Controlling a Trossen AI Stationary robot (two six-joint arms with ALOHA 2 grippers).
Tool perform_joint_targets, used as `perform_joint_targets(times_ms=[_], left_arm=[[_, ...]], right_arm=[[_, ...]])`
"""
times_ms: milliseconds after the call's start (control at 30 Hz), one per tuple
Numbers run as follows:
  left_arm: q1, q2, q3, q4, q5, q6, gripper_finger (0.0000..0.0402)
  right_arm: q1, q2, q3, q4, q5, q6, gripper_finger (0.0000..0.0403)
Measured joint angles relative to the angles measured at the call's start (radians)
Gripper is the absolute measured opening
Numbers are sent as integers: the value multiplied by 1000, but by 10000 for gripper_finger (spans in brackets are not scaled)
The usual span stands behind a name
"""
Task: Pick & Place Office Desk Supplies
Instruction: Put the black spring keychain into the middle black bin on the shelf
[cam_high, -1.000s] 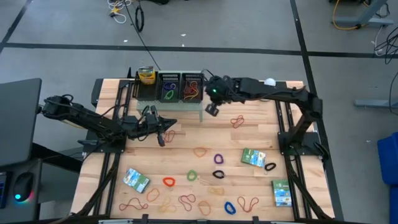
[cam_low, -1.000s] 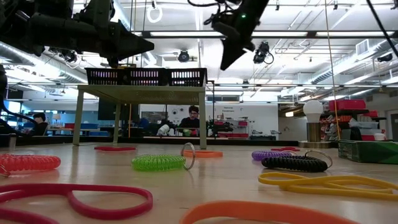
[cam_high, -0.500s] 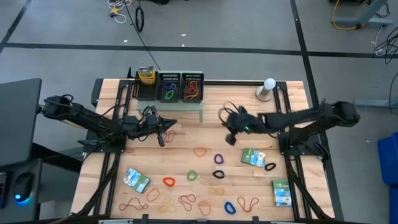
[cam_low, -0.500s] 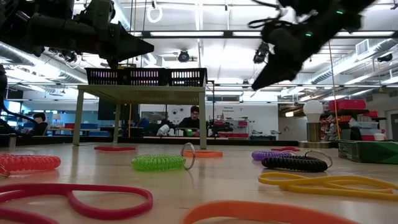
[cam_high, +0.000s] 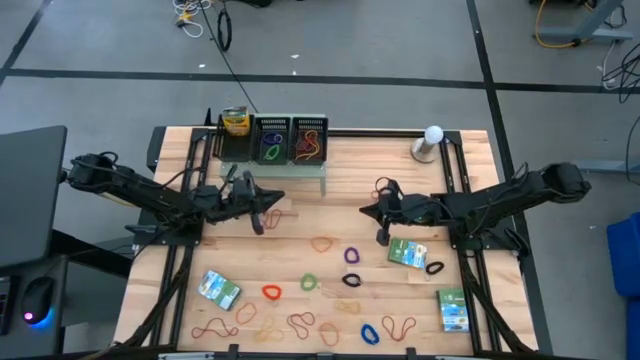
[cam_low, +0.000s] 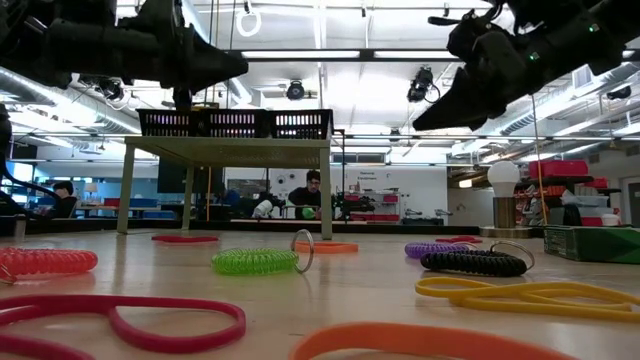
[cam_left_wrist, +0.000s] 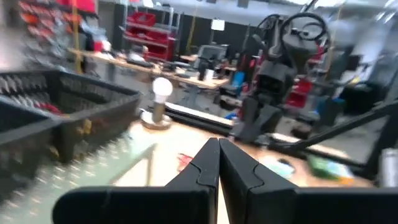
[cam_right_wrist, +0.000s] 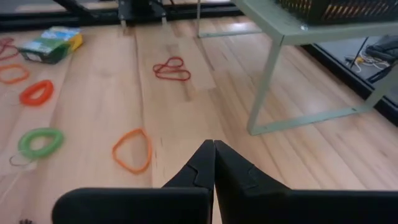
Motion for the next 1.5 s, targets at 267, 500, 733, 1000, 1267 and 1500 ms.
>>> perform_joint_targets(times_ms=[267, 500, 733, 1000, 1267, 1500], left_arm=[[22, 0, 41, 43, 71, -150, 9], [74, 30, 127, 37, 118, -224, 9], [-44, 165, 386, -432, 211, -138, 9], [-140, 411, 694, -997, 217, -246, 18], [-222, 658, 830, -1192, 258, -361, 86], [-276, 781, 850, -1190, 262, -439, 143]], right_arm=[[-1, 1, 0, 6, -9, -38, 7], [-2, 1, 0, 29, -3, -77, 7], [-3, 1, 0, 31, -3, -87, 7], [-3, 1, 0, 30, -2, -87, 7], [-3, 2, 0, 27, -2, -87, 7], [-3, 2, 0, 23, -1, -85, 7]])
